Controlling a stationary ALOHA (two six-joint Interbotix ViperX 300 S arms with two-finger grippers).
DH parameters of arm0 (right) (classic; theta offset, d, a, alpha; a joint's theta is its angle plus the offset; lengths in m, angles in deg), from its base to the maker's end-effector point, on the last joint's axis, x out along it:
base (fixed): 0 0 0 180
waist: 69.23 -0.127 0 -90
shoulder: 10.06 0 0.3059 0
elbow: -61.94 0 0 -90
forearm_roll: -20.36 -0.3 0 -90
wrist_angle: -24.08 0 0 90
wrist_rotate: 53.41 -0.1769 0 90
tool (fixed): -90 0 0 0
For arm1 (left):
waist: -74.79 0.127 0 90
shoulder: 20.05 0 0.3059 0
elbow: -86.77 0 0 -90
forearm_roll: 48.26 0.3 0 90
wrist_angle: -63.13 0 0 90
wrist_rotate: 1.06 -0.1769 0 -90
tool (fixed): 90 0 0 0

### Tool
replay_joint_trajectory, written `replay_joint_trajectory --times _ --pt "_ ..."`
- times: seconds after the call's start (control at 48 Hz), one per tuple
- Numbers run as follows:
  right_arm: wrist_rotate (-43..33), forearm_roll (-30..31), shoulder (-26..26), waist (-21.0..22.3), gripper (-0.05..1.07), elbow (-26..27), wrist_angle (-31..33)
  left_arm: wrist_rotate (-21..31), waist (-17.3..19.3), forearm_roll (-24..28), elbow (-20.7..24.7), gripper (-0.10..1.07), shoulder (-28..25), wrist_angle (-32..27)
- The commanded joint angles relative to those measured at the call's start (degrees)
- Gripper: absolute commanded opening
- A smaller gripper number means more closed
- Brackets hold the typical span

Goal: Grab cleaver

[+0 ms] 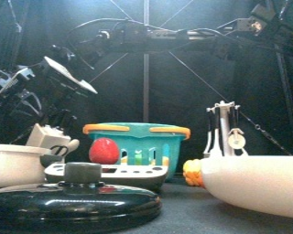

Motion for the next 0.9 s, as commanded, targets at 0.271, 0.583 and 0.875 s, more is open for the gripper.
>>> replay_joint_trajectory --times 0.271,0.583,0.875 --pt "0.26 0.09 1.76 -0.09 0.5 1.76 0.79 -0.09 0.0 -0.09 0.0 0.5 -0.7 -0.18" --pt "0.35 0.26 1.76 -0.26 0.5 3.52 2.02 -0.09 0.0 -0.09 0.0 0.5 -0.7 -0.18" --pt "0.35 1.85 1.76 -0.62 0.5 5.27 3.78 -0.09 0.0 -0.09 -0.35 0.5 -0.7 -0.18"
